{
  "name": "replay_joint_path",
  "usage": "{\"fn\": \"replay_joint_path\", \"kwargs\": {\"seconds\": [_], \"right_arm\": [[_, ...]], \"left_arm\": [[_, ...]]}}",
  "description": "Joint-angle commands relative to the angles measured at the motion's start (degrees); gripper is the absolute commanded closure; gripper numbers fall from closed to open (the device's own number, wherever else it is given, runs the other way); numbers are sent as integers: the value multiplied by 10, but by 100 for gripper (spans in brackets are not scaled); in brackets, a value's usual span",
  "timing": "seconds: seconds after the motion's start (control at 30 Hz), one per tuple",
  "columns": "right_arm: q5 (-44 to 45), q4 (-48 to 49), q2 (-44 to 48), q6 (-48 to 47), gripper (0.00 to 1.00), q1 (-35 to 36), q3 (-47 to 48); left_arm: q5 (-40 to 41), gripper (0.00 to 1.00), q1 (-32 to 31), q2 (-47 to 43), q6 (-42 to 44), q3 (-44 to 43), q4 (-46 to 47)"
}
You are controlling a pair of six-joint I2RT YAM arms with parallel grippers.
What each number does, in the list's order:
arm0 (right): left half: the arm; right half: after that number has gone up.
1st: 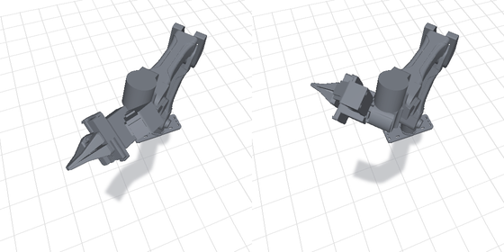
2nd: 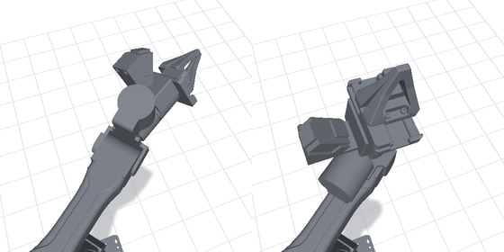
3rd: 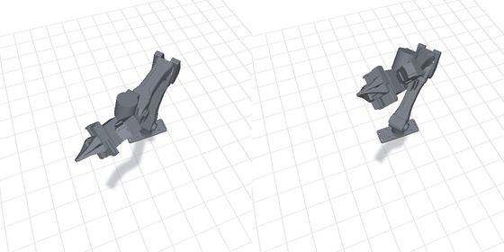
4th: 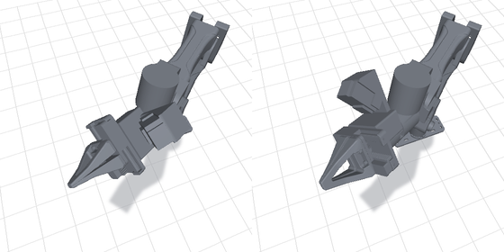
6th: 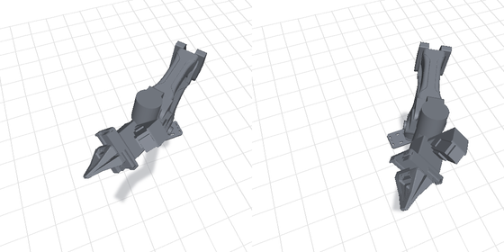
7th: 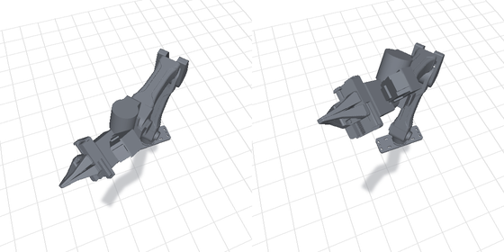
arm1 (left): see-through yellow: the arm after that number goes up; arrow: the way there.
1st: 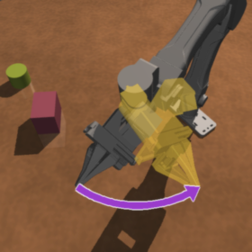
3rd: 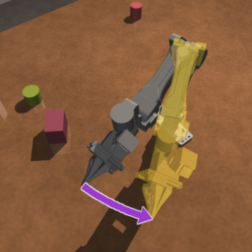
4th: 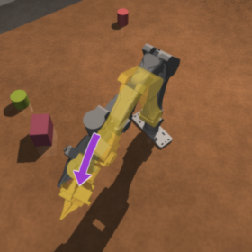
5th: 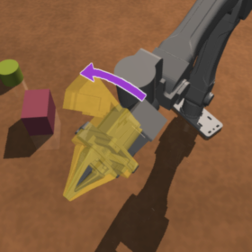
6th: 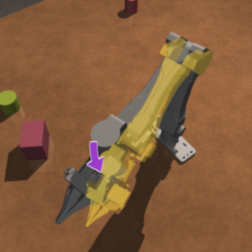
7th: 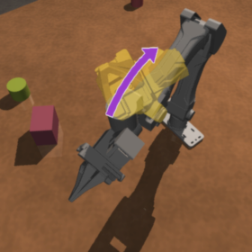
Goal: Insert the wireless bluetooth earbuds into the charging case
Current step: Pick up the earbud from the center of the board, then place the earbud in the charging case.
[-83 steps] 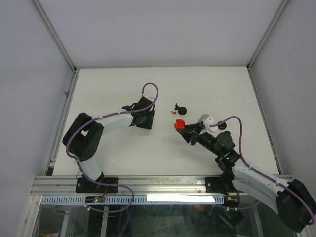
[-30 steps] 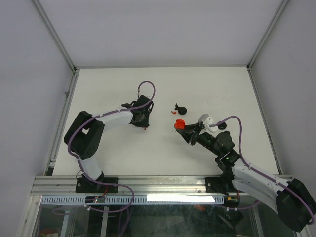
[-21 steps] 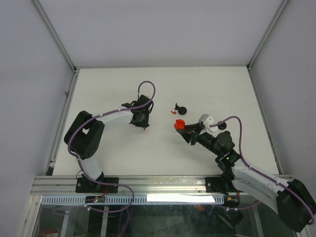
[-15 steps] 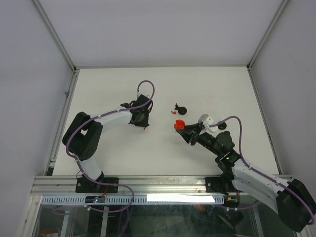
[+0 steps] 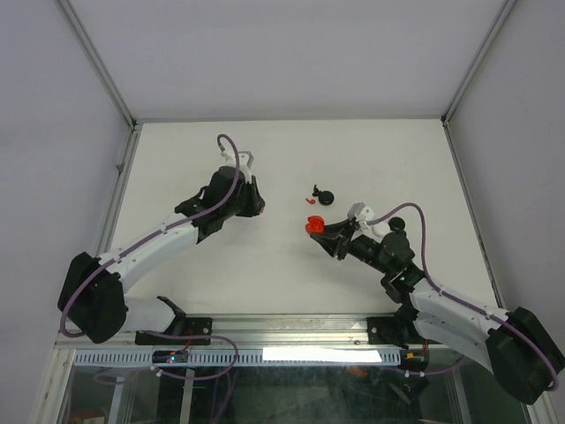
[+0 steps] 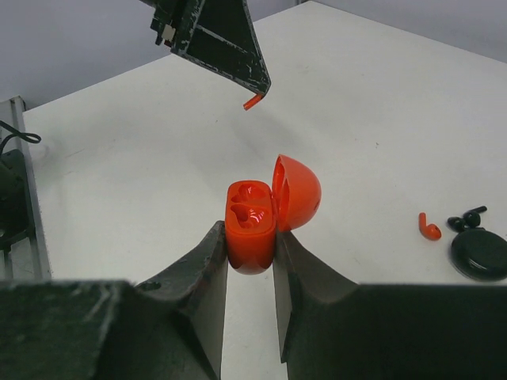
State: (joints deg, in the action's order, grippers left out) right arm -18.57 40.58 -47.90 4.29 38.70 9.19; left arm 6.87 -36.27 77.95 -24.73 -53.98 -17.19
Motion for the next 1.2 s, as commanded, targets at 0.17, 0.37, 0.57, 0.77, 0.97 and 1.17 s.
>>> {"fn": "replay_joint_path", "kwargs": {"seconds": [0.17,0.37,0.57,0.77,0.97,1.17], "right_arm": [[-34,132,-60,10,100,-2,51],[-47,174,-91,25,100,-1,67],[-50,209,-118,39,100,-1,82],[-53,249,-140,54,100,-1,92],[-57,276,-150,62,100,0,96],[-74,297,-153,78,100,0,97]], "left_arm": [[-90,89,2,-157,-8,96,228],[-143,89,1,-215,-18,145,337],[-176,88,-7,-235,-27,183,432],[-195,88,-24,-229,-50,206,520],[-200,88,-54,-215,-57,221,593],[-199,88,-83,-184,-45,222,629]]}}
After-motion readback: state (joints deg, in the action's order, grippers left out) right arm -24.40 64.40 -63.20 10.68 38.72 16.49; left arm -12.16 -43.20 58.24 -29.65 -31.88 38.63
